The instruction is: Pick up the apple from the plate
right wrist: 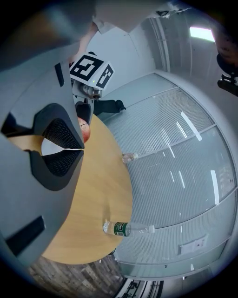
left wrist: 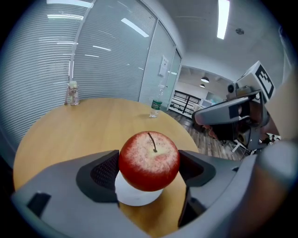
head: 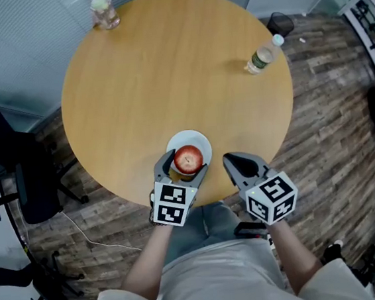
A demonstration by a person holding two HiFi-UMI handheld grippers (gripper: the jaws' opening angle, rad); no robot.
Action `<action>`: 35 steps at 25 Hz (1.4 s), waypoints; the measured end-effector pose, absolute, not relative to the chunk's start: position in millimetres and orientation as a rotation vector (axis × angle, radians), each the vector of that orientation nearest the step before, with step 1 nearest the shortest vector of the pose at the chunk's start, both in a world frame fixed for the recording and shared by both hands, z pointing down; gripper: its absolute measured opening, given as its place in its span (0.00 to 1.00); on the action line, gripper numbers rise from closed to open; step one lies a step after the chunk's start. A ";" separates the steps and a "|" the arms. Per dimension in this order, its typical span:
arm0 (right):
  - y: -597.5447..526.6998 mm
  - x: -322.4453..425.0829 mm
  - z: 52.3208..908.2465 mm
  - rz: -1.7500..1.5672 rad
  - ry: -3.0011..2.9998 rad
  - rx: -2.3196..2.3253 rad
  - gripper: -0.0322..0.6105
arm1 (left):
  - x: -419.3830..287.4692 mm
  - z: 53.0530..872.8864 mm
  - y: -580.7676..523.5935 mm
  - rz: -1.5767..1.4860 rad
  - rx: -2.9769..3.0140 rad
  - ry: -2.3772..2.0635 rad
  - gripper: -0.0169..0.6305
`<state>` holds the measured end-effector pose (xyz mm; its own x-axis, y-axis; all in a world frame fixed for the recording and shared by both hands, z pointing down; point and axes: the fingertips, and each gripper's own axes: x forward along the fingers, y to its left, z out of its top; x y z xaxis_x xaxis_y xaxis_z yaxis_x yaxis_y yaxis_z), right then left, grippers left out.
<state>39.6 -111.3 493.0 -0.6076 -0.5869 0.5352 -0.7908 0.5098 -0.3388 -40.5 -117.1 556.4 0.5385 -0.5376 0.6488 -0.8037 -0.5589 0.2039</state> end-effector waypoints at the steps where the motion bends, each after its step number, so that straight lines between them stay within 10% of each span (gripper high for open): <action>1: -111.5 39.7 489.0 0.797 -2.410 1.149 0.10 | -40.6 550.1 -115.5 0.719 2.297 -1.088 0.64; 35: -112.4 43.2 414.7 0.620 -2.518 1.210 0.10 | -76.0 453.6 -87.3 0.573 2.352 -1.222 0.64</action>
<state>43.2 -112.4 414.7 -0.6101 -0.6699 0.4230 -0.7897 0.5571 -0.2568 -76.0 -87.3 453.6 0.5269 -0.6580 0.5379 -0.8343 -0.5211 0.1797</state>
